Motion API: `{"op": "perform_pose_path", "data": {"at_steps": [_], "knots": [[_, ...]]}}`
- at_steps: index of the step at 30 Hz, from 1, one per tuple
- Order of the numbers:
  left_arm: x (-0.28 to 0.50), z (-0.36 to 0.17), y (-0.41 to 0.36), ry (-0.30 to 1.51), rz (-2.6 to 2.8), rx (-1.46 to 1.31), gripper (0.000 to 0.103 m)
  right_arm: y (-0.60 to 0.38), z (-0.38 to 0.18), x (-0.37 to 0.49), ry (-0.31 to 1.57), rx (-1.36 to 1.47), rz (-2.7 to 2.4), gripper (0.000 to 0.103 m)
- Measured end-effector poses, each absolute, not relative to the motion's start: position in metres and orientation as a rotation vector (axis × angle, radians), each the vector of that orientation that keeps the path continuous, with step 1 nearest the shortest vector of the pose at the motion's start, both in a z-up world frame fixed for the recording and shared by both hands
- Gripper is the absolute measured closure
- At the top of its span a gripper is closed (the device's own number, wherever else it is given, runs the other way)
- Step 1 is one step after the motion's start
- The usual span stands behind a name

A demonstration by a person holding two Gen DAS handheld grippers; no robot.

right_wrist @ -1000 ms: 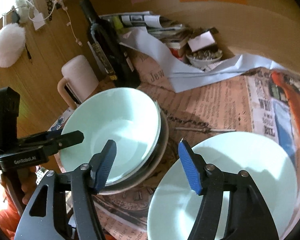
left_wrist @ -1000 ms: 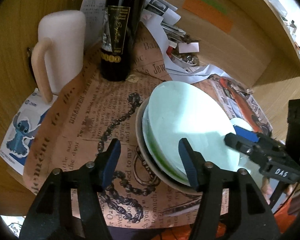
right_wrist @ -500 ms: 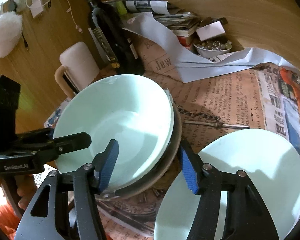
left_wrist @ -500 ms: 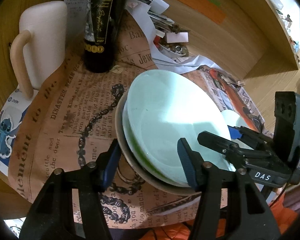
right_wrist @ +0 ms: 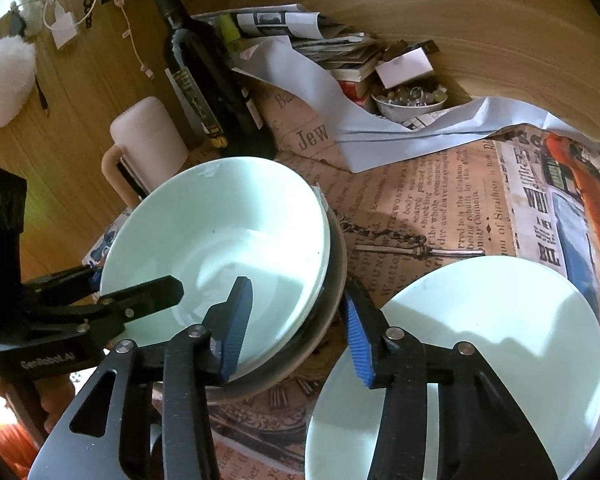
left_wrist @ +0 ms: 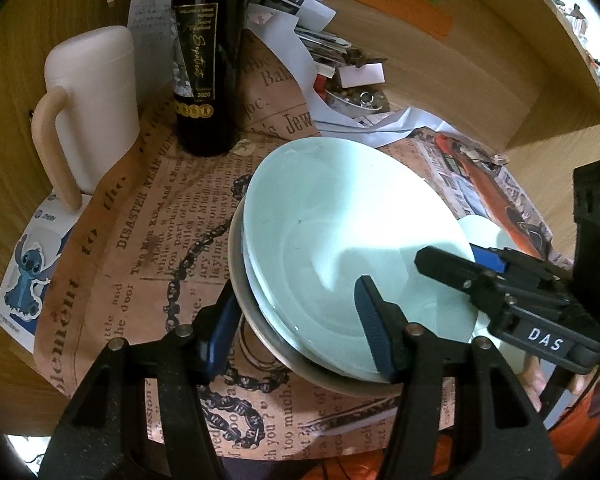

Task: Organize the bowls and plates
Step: 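Lift the nested bowls with both grippers and carry them over the separate mint green plate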

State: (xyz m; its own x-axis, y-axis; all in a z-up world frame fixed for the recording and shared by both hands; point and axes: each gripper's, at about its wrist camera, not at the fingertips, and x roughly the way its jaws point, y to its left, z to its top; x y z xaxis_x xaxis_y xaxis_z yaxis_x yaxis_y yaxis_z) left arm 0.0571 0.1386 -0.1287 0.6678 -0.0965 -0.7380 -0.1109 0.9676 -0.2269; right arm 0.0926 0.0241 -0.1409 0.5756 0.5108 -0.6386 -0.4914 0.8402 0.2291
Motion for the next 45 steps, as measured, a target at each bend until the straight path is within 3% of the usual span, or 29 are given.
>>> {"op": "perform_pose_path", "data": {"at_steps": [8, 9, 13, 19, 23, 27, 38, 45], "knots": [[0.056, -0.123, 0.139, 0.813, 0.032, -0.279, 0.045, 0.025, -0.132, 0.087, 0.69, -0.01, 0.563, 0.065], [0.055, -0.12, 0.138, 0.801, 0.024, -0.274, 0.046, 0.025, -0.129, 0.085, 0.666, -0.016, 0.578, 0.074], [0.06, -0.117, 0.135, 0.793, 0.035, -0.228, 0.046, 0.029, -0.115, 0.077, 0.605, -0.091, 0.518, 0.074], [0.069, -0.128, 0.152, 0.815, 0.022, -0.302, 0.046, 0.014, -0.128, 0.105, 0.727, 0.061, 0.585, 0.074], [0.067, -0.133, 0.155, 0.831, 0.015, -0.315, 0.046, 0.012, -0.129, 0.102, 0.718, 0.051, 0.564, 0.061], [0.062, -0.137, 0.158, 0.855, 0.003, -0.338, 0.041, 0.017, -0.13, 0.103, 0.733, 0.027, 0.564, 0.061], [0.056, -0.135, 0.144, 0.849, -0.041, -0.291, 0.041, 0.036, -0.153, 0.118, 0.886, 0.057, 0.635, 0.06], [0.055, -0.134, 0.145, 0.845, -0.026, -0.29, 0.041, 0.039, -0.153, 0.116, 0.858, 0.058, 0.611, 0.066]]}}
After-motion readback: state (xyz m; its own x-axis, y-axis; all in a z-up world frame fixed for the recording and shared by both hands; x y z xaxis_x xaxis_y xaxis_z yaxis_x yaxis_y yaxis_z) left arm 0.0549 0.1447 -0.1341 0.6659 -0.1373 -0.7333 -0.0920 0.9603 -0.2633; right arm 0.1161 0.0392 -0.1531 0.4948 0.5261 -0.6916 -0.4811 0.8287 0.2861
